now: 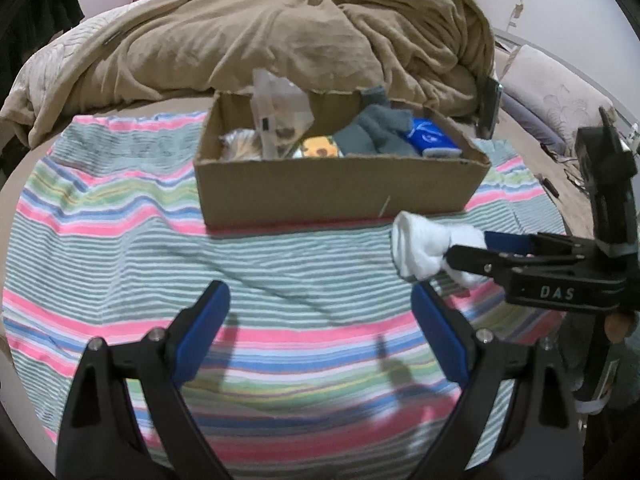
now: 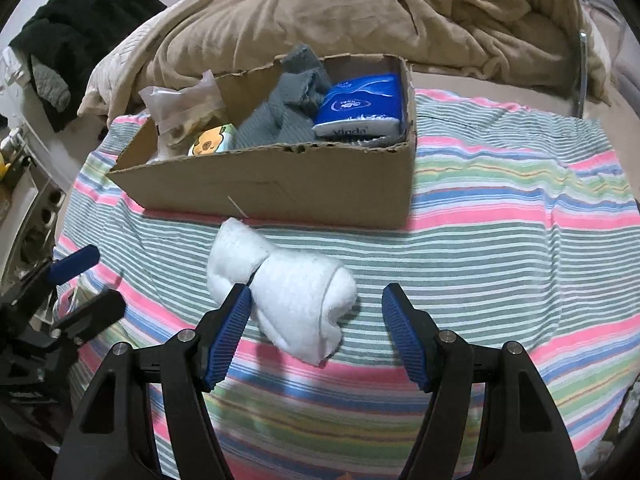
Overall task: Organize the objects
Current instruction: 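Grasp the rolled white socks with the right tool, then lift the white socks into the box and open the right tool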
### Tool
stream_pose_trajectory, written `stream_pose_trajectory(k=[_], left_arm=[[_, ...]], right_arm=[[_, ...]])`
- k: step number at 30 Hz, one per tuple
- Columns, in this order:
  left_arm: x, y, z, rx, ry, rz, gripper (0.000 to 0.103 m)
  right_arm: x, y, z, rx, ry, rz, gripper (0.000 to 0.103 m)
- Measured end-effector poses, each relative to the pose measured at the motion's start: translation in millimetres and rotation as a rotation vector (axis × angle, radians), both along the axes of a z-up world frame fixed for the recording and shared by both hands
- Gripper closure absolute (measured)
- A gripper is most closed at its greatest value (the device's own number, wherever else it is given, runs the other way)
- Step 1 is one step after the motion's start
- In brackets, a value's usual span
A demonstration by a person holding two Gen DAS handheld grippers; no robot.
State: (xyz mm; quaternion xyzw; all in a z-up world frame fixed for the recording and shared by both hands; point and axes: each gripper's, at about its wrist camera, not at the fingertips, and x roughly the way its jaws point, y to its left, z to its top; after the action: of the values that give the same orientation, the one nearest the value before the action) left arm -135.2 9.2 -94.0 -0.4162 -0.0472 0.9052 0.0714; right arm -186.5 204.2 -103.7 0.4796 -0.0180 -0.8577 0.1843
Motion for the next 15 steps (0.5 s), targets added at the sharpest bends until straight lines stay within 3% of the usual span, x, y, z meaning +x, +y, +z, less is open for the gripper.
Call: stream_pose_trajectory(k=[2, 6, 15], left_arm=[[0.1, 0.8, -0.8, -0.004, 0.001, 0.002, 0.010], [0.8, 0.6, 0.1, -0.001, 0.002, 0.007, 0.010], [10.5, -1.0, 9.1, 0.010, 0.017, 0.002, 0.010]], right_arm=[[1.4, -5.3, -0.3, 0.009, 0.005, 0.029, 0.053], [5.6, -16.3, 0.3, 0.048, 0.028, 0.078, 0.067], [19.8, -22.4, 9.6, 0.095, 0.106, 0.096, 0.078]])
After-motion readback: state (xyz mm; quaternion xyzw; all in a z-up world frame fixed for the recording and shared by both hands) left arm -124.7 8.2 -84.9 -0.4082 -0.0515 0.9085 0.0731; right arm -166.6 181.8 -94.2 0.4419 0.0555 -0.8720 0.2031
